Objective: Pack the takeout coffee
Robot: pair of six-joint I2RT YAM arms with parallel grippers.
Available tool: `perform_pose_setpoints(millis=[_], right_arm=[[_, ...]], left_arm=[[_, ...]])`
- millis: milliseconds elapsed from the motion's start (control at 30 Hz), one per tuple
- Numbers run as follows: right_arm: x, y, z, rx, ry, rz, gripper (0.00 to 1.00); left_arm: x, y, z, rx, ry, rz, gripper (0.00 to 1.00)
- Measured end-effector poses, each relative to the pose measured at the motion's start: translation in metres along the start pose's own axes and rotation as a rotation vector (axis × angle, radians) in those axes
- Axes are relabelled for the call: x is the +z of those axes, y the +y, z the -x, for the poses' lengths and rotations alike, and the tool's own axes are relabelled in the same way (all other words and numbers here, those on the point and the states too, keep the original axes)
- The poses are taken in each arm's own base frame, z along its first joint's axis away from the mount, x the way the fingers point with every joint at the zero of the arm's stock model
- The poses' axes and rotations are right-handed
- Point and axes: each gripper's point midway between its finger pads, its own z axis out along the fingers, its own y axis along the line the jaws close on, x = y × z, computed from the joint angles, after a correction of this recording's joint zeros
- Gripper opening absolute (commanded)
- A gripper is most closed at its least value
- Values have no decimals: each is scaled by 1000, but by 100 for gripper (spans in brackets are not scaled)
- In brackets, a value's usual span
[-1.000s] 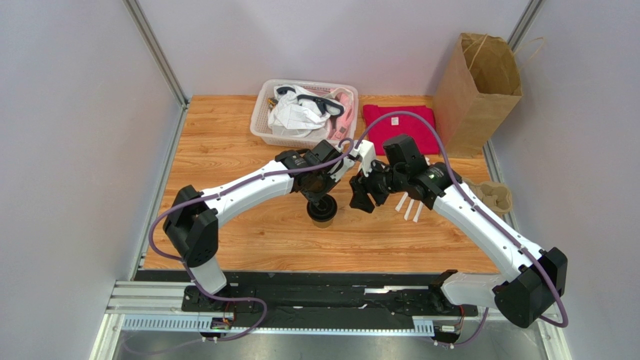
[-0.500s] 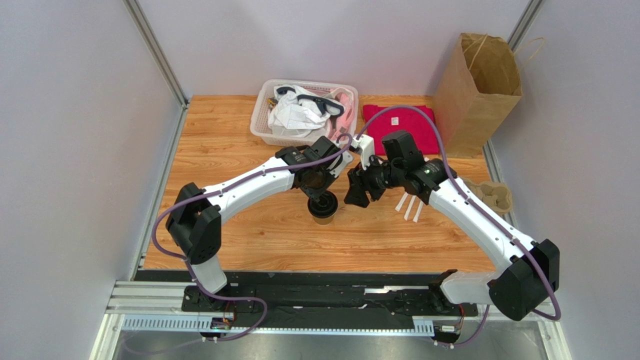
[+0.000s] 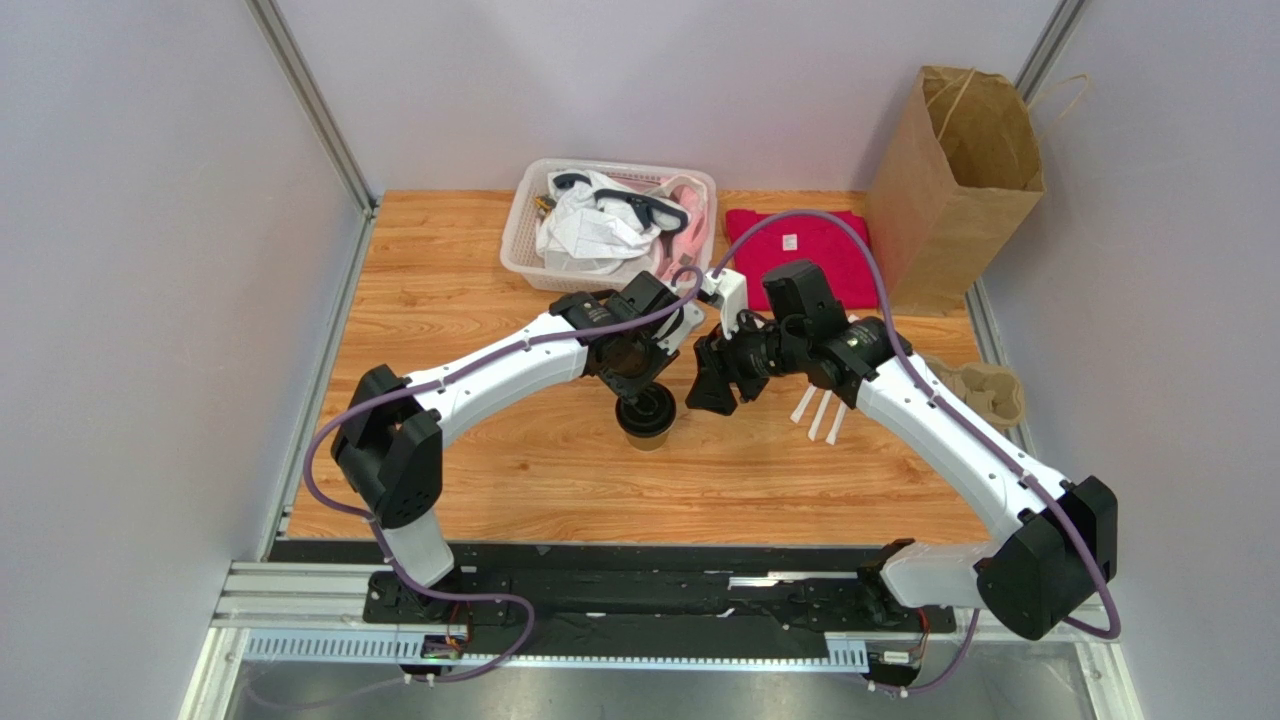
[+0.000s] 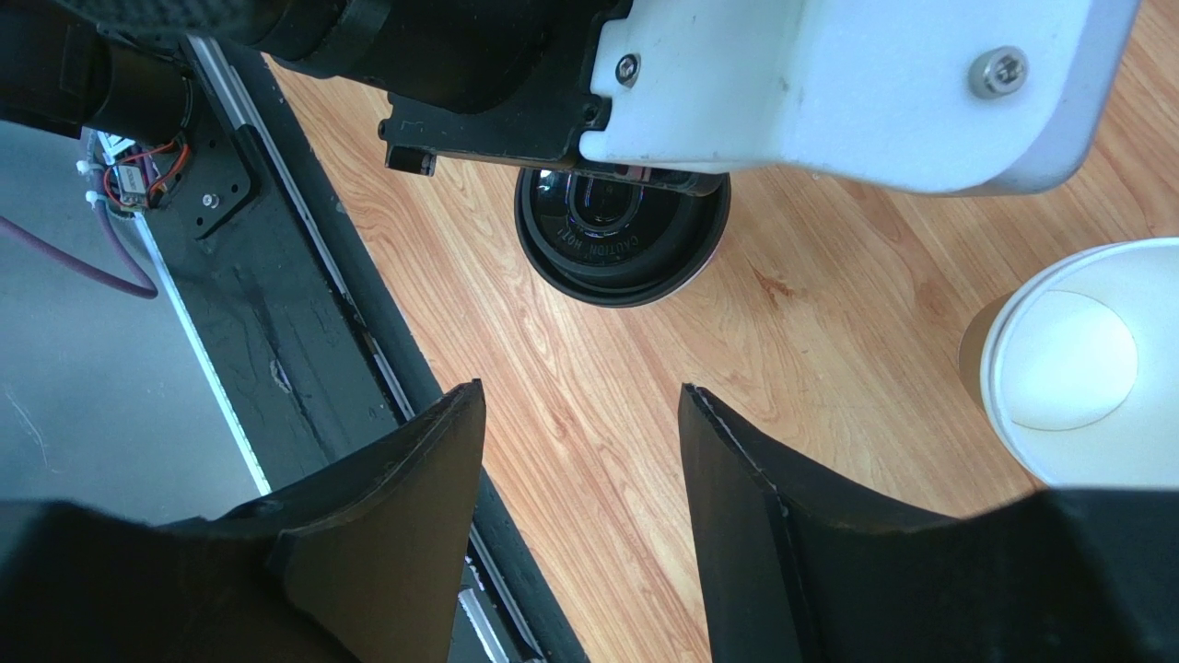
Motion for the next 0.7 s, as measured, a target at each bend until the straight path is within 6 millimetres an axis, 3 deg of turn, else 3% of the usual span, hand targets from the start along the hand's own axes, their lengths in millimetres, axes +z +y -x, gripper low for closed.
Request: perform_pose_setpoints(millis=[700], right_arm=[[2,2,-1,4,4,16,58]], left_arm=[[-1,1,0,-2,0,0,44]])
